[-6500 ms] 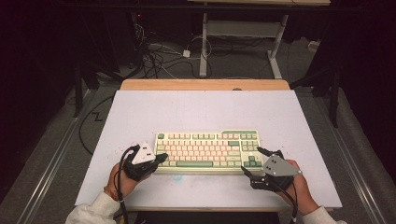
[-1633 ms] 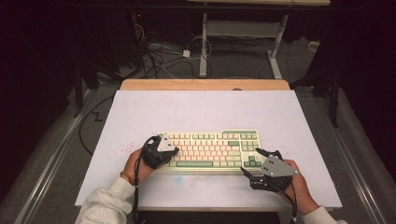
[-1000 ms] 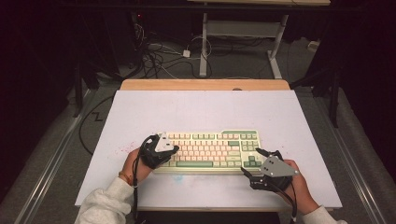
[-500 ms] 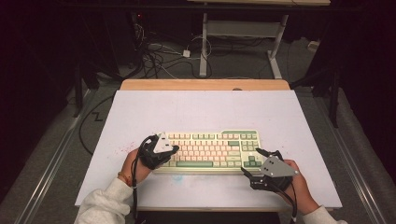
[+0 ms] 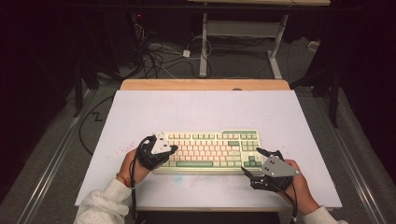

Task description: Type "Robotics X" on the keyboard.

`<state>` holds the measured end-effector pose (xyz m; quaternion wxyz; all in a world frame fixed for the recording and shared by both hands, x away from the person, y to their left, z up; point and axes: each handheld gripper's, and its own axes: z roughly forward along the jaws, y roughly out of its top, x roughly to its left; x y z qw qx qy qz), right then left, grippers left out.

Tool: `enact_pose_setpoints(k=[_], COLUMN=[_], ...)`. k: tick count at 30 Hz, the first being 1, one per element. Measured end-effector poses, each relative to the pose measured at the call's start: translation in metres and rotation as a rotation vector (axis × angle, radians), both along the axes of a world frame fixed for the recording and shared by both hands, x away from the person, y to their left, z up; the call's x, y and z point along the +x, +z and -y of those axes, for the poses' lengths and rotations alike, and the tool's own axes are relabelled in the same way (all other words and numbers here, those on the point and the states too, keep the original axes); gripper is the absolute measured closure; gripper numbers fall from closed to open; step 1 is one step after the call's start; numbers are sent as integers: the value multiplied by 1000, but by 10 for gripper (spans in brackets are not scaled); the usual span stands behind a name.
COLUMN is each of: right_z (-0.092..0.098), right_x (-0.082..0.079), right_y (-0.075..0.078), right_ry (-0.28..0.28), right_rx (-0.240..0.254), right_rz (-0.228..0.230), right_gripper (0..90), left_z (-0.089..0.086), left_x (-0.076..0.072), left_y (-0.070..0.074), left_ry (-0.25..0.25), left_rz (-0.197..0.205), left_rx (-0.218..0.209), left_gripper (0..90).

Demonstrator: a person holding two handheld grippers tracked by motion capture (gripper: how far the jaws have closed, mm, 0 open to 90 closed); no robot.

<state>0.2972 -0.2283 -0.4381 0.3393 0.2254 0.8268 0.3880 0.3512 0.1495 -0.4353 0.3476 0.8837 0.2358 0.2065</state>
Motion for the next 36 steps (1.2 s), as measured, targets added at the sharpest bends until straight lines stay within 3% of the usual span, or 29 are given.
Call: enact_pose_setpoints(k=[18,29,36], right_z=[2,2,2], right_x=[1,0,0], right_y=[2,2,2], right_ry=[-2,-1,1], right_rx=[15,14,14], right_rz=[-2,-2,-2], right_gripper=[237,237,237], left_z=[-5,-3,0], left_x=[-10,-12,-18], left_y=[2,1,2], left_ry=[-14,-23,-55], left_rz=[57,54,42], left_rx=[-5,-11,-26], left_gripper=[814,813,820])
